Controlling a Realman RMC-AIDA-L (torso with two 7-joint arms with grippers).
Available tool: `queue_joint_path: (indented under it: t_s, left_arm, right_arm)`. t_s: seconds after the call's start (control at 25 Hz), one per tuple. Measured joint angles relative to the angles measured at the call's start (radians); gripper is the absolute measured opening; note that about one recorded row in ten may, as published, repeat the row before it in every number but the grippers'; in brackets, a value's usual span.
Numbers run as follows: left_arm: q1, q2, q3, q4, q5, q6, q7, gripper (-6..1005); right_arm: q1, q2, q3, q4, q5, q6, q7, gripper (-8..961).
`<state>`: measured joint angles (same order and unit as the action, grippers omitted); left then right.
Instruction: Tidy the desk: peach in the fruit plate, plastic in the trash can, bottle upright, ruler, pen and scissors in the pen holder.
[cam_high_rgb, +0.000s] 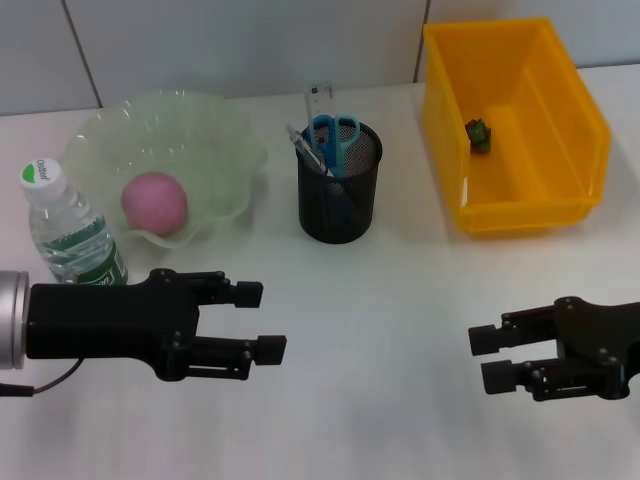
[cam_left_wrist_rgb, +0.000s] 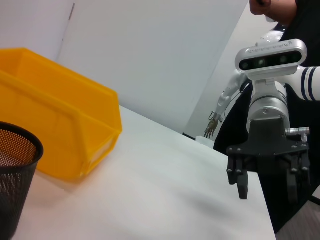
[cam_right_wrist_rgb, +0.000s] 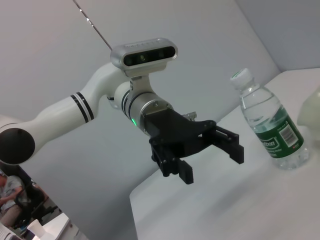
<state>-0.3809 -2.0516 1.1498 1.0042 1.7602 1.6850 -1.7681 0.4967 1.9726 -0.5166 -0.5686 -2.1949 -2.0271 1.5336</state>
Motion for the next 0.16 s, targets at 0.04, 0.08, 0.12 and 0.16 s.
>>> queue_joint_path:
  t_s: [0.04,0.08,0.12,0.16]
  left_arm:
    - [0.0,0.0,0.0,0.0,0.0,0.0,0.0,800]
    - [0.0,0.001,-0.001,-0.005,0.0,0.0,0.004,800]
    - [-0.001,0.002,-0.002,-0.01,0.0,0.001,0.007,800]
    - [-0.001,0.003,-0.003,-0.019,0.001,0.001,0.012,800]
  right_arm:
    - [0.0,0.0,0.0,0.0,0.0,0.0,0.0,546]
    - [0.0,0.0,0.001,-0.001,0.002,0.0,-0.003,545]
    - [0.0,0.0,0.002,-0.002,0.003,0.001,-0.006,545]
    - [0.0,0.001,0.004,-0.002,0.004,0.002,-0.013,545]
